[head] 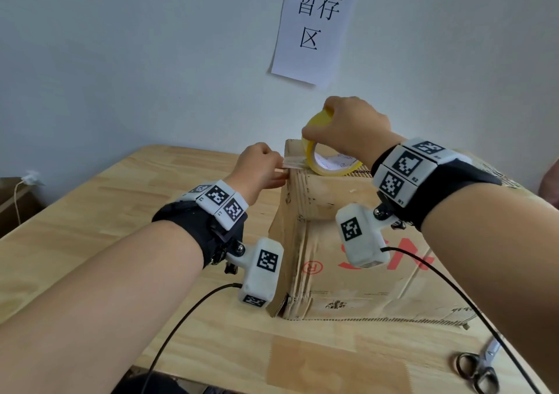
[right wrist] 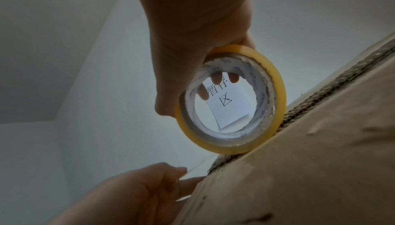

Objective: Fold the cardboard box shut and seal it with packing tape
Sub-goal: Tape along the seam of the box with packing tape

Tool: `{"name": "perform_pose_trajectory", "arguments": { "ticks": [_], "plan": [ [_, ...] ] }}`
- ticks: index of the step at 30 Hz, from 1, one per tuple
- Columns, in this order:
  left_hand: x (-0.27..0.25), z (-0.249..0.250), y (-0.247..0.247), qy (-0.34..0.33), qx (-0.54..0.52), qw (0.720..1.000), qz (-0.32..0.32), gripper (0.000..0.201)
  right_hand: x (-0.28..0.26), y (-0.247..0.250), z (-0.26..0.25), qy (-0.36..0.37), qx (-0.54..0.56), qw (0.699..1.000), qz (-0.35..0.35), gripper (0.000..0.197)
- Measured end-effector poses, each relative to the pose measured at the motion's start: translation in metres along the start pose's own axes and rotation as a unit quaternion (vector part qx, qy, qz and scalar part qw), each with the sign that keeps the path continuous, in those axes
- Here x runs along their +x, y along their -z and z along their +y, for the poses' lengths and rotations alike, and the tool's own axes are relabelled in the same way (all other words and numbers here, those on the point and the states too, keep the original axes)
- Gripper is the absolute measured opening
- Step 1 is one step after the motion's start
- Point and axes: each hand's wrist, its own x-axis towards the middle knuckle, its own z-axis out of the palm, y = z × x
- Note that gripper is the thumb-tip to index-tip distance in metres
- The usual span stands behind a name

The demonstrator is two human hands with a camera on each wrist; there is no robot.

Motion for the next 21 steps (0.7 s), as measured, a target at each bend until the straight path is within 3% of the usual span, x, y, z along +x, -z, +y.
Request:
{"name": "perform_pose_trajectory", "arguments": {
  "ticks": [4,7,15,21],
  "plan": [
    [-0.003,-0.002,0.002,0.032,-0.040,0.999,-0.007,0.020,0.001,0.001,-0.007,0.021,-0.053,0.998,-0.007,0.049],
    [-0.006,0.001,0.006,0.058,-0.094,0.994,0.002,0.015,0.001,0.000,-0.007,0.038,-0.112,0.993,-0.017,0.055],
    [-0.003,-0.007,0.008,0.081,0.001,0.997,-0.004,0.007,0.005,-0.004,-0.010,0.046,-0.146,0.988,-0.025,0.053],
    [-0.002,-0.010,0.007,0.100,0.044,0.994,-0.008,0.016,0.007,-0.006,-0.017,0.051,-0.175,0.982,-0.040,0.054]
  ]
}}
